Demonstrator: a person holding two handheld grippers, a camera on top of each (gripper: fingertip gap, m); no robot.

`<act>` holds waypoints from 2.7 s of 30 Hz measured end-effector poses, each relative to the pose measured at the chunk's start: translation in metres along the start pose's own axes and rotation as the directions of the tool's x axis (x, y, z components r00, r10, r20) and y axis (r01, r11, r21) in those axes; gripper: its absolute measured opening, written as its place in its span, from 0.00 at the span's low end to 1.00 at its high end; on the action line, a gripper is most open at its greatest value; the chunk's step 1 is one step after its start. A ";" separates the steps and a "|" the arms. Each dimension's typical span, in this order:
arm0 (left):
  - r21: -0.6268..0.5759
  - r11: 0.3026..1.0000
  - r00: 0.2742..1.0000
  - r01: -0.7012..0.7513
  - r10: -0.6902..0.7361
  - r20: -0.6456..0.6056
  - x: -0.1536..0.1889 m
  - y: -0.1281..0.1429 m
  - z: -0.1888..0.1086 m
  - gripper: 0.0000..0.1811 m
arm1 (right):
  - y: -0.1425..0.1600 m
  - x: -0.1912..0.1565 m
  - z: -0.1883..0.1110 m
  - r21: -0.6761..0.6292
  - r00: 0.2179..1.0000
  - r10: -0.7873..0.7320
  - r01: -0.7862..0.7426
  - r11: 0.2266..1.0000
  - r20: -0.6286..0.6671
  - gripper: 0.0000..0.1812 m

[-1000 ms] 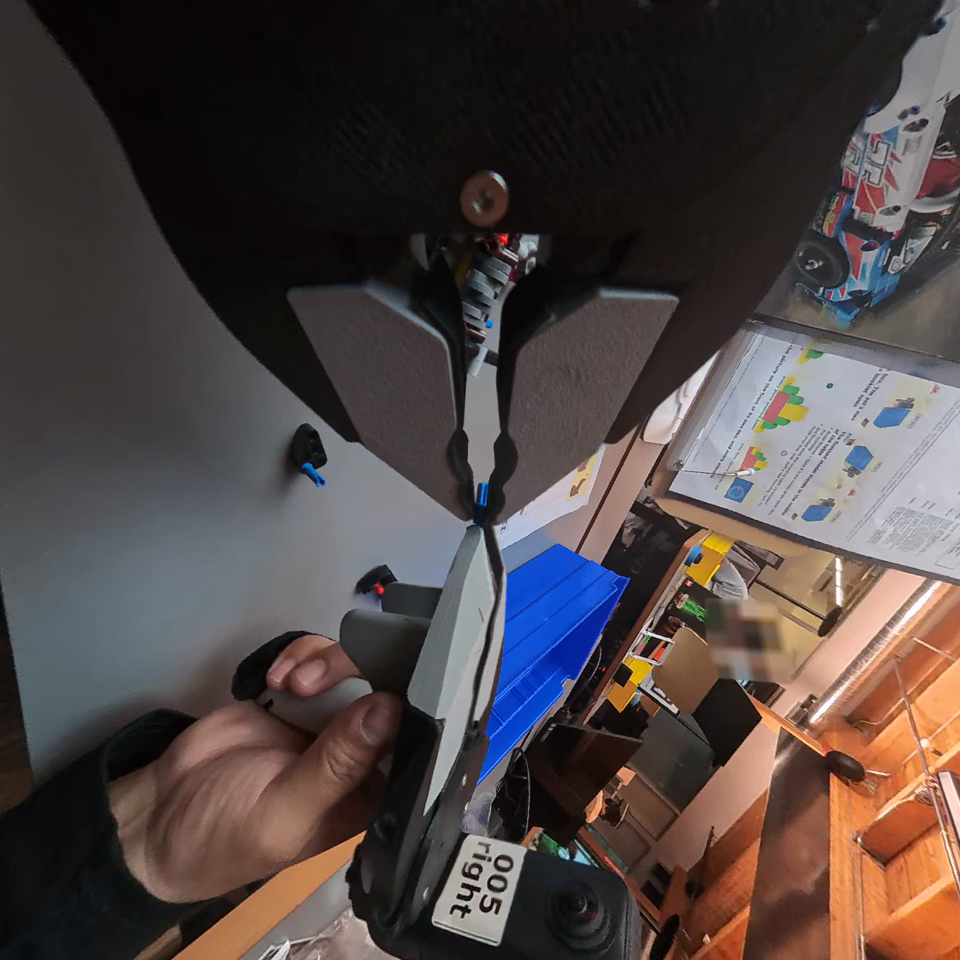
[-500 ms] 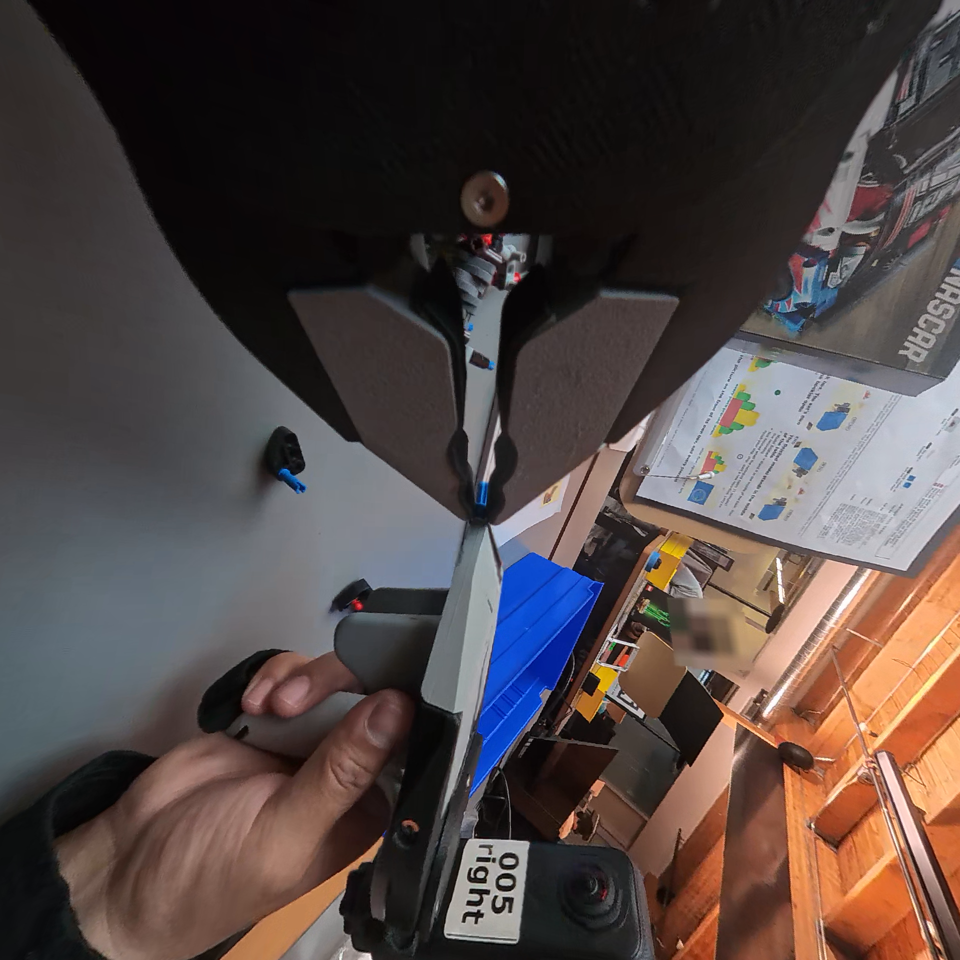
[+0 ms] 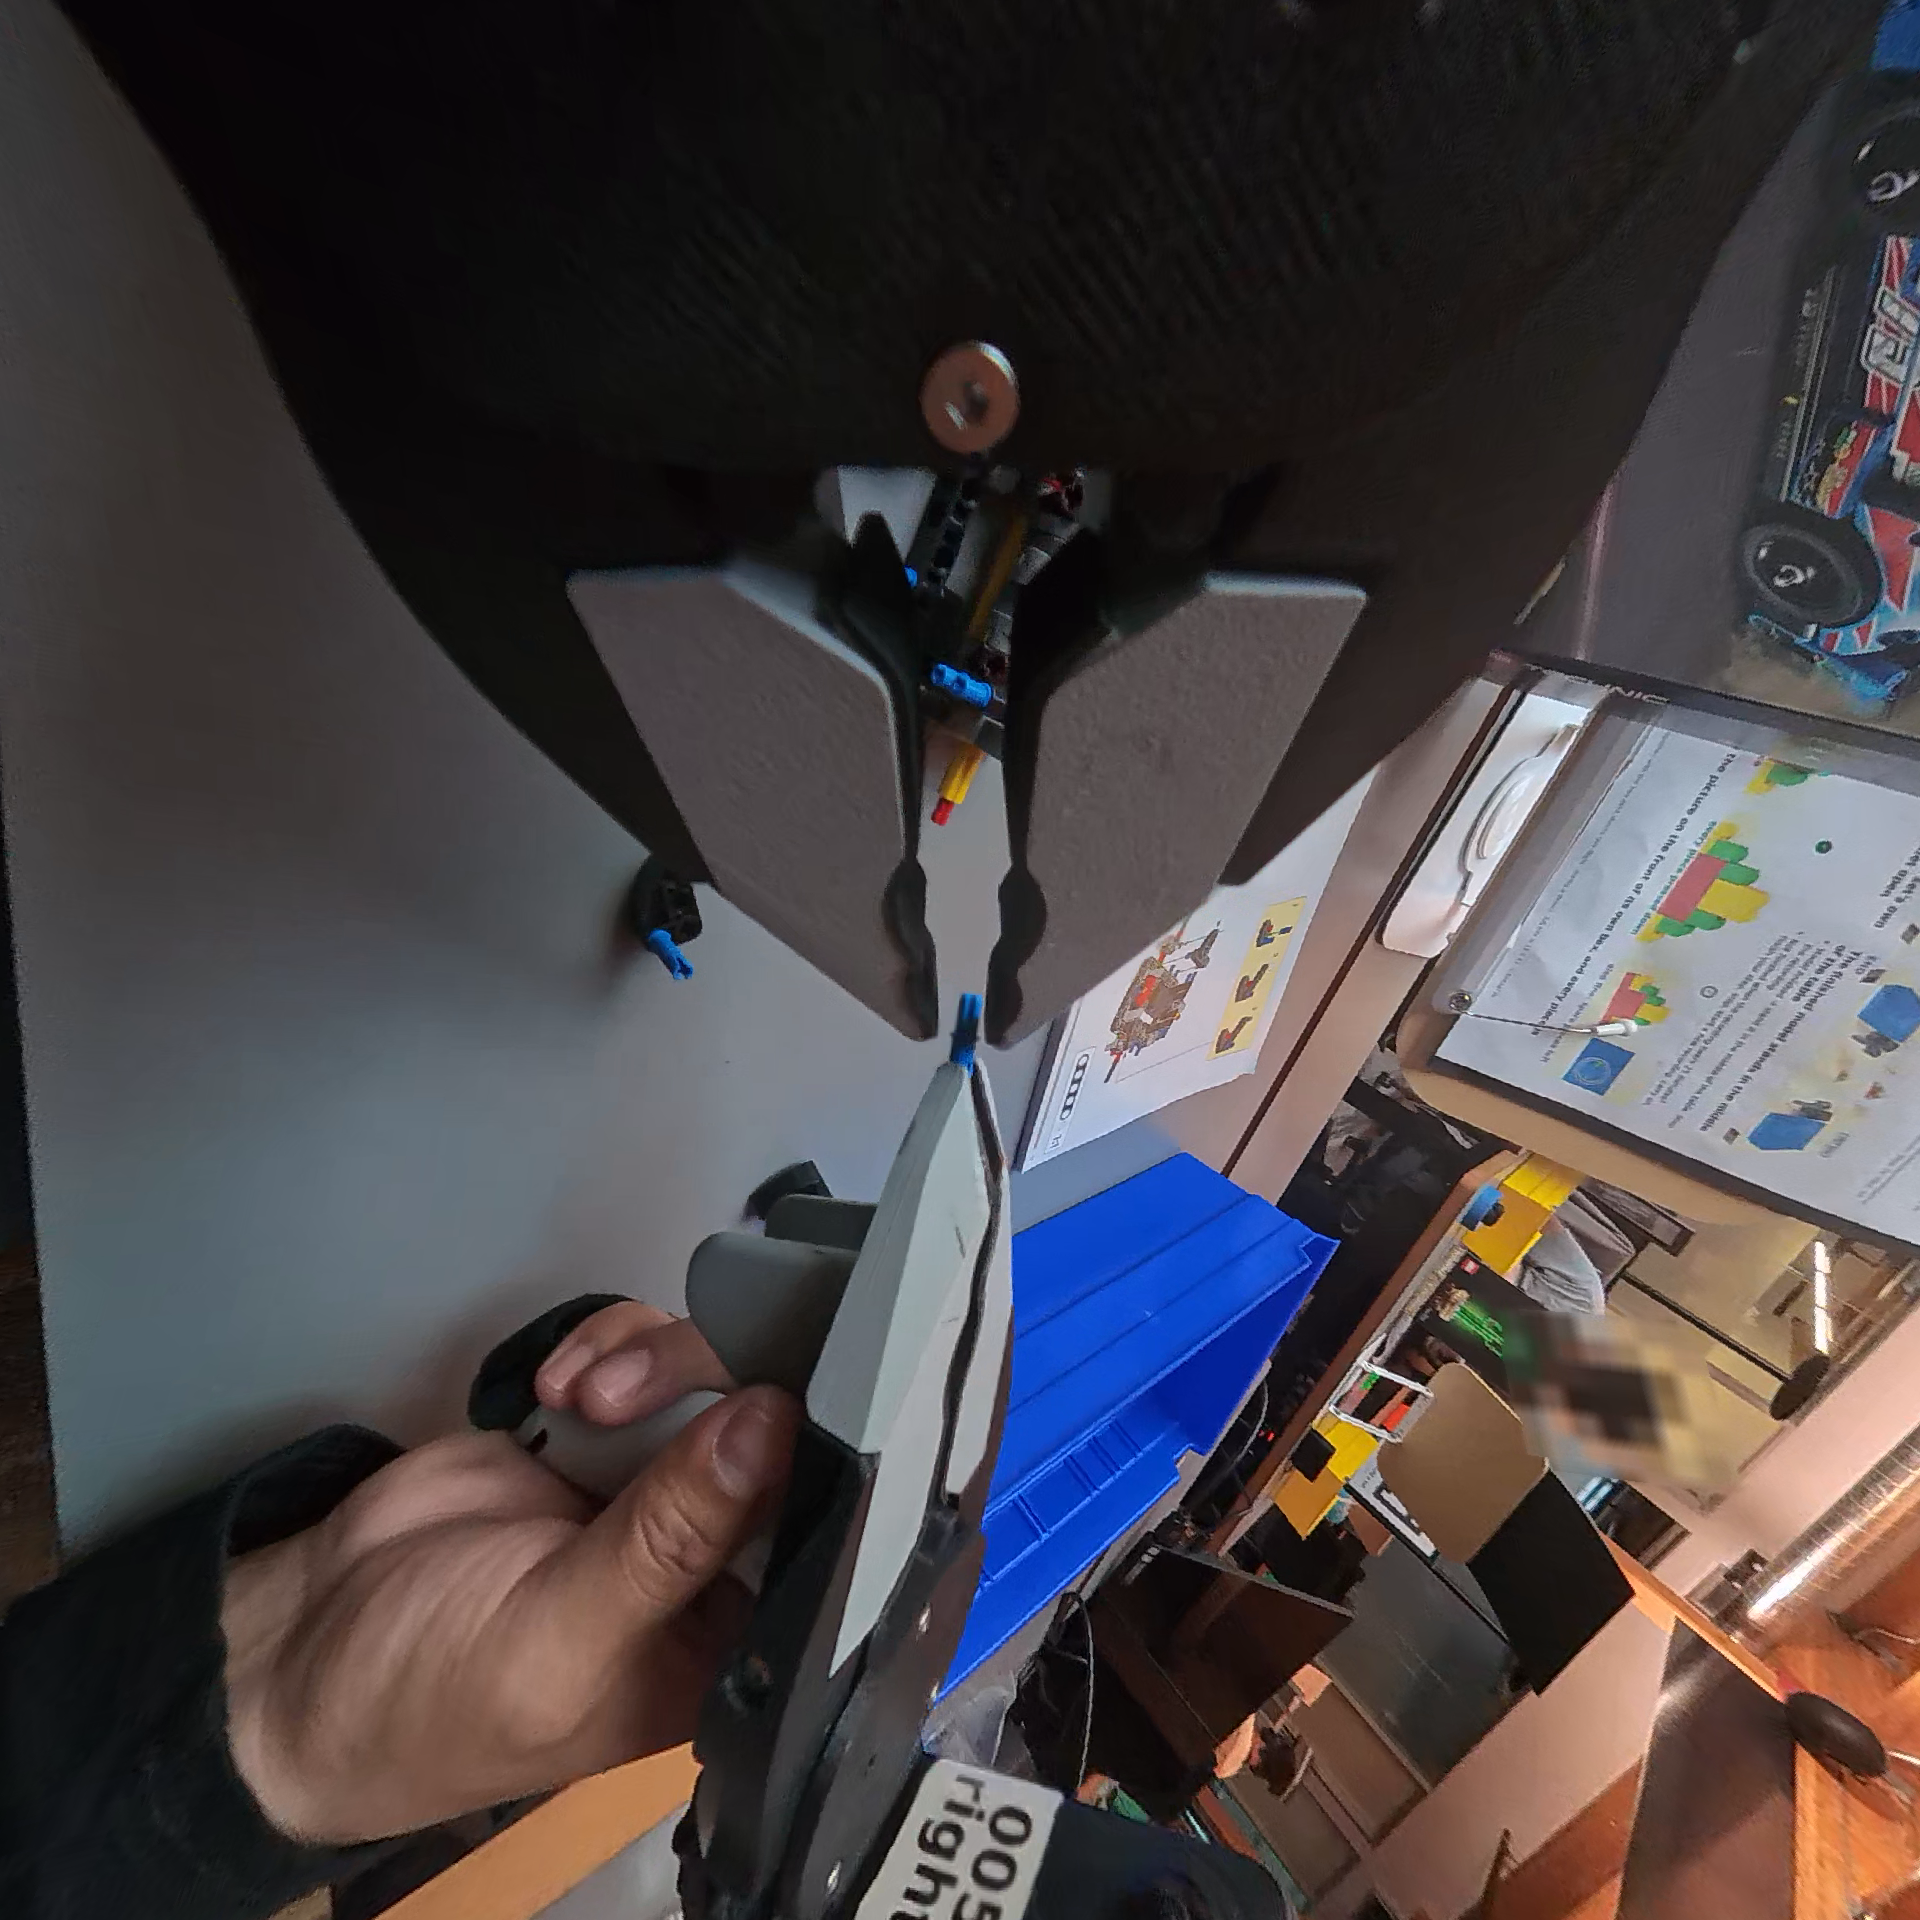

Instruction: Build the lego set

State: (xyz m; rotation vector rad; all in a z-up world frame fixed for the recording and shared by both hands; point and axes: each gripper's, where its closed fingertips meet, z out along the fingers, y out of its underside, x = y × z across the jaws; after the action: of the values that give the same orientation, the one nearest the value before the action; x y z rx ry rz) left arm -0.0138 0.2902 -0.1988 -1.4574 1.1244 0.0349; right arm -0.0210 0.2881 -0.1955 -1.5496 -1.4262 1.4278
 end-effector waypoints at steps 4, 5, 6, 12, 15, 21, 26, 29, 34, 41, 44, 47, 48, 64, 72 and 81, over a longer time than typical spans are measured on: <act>-0.024 0.999 1.000 0.021 -0.022 -0.023 0.002 0.005 0.003 0.03 | 0.002 -0.003 -0.001 -0.019 1.000 -0.025 0.025 1.000 0.008 0.00; -0.029 0.999 0.999 0.025 -0.026 -0.032 0.003 0.007 0.003 0.02 | 0.002 -0.003 0.000 -0.024 0.999 -0.033 0.033 0.999 0.005 0.00; -0.028 0.999 0.999 0.032 -0.033 -0.042 0.004 0.007 0.003 0.01 | 0.003 -0.003 0.000 -0.032 0.999 -0.043 0.043 0.999 0.004 0.00; -0.036 0.993 0.987 0.116 -0.119 -0.107 0.007 0.008 0.003 0.01 | 0.006 -0.005 0.000 -0.072 0.990 -0.143 0.141 0.987 -0.021 0.00; -0.045 0.994 0.990 0.104 -0.108 -0.090 0.007 0.008 0.004 0.01 | 0.006 -0.003 -0.001 -0.085 0.977 -0.205 0.199 0.976 -0.057 0.00; -0.050 0.992 0.990 0.113 -0.116 -0.078 0.008 0.008 0.006 0.01 | 0.005 -0.004 -0.001 -0.078 0.977 -0.208 0.204 0.976 -0.055 0.00; -0.048 0.995 0.994 0.084 -0.087 -0.066 0.009 0.006 0.006 0.01 | 0.007 -0.004 0.000 -0.079 0.976 -0.211 0.207 0.975 -0.049 0.02; -0.054 0.996 0.995 0.070 -0.074 -0.063 0.011 0.007 0.007 0.01 | 0.009 -0.003 0.002 -0.091 0.974 -0.220 0.215 0.972 -0.056 0.00; -0.062 0.987 0.984 0.146 -0.152 -0.091 0.014 0.008 0.008 0.02 | 0.013 -0.003 -0.001 -0.117 0.966 -0.252 0.244 0.963 -0.054 0.00; -0.174 0.951 0.934 0.255 -0.289 -0.209 0.034 0.016 0.010 0.08 | 0.042 0.010 -0.011 -0.251 0.947 -0.320 0.301 0.920 -0.036 0.01; -0.243 0.925 0.896 0.291 -0.353 -0.271 0.048 0.024 0.012 0.10 | 0.055 0.016 -0.013 -0.320 0.934 -0.356 0.331 0.888 -0.023 0.01; -0.298 0.903 0.873 0.309 -0.394 -0.288 0.056 0.033 0.014 0.12 | 0.065 0.015 -0.012 -0.365 0.937 -0.349 0.334 0.869 0.026 0.01; -0.317 0.896 0.866 0.311 -0.404 -0.293 0.059 0.036 0.015 0.12 | 0.066 0.014 -0.012 -0.374 0.938 -0.344 0.331 0.866 0.036 0.01; -0.350 0.915 0.820 0.201 -0.353 -0.451 0.077 0.053 0.018 0.04 | 0.072 0.009 -0.011 -0.455 0.932 -0.333 0.360 0.815 0.142 0.01; -0.330 0.939 0.781 0.099 -0.278 -0.558 0.084 0.049 0.013 0.07 | 0.089 0.005 -0.009 -0.485 0.949 -0.310 0.301 0.821 0.065 0.01; -0.333 0.931 0.830 0.150 -0.302 -0.469 0.077 0.047 0.014 0.11 | 0.095 0.000 -0.007 -0.487 0.949 -0.306 0.301 0.820 0.072 0.01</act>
State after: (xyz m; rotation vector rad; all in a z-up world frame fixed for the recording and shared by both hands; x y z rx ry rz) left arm 0.0056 0.2651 -0.2845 -1.9230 1.4036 -0.4032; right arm 0.0149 0.2653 -0.2810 -1.5137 -2.0420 0.9011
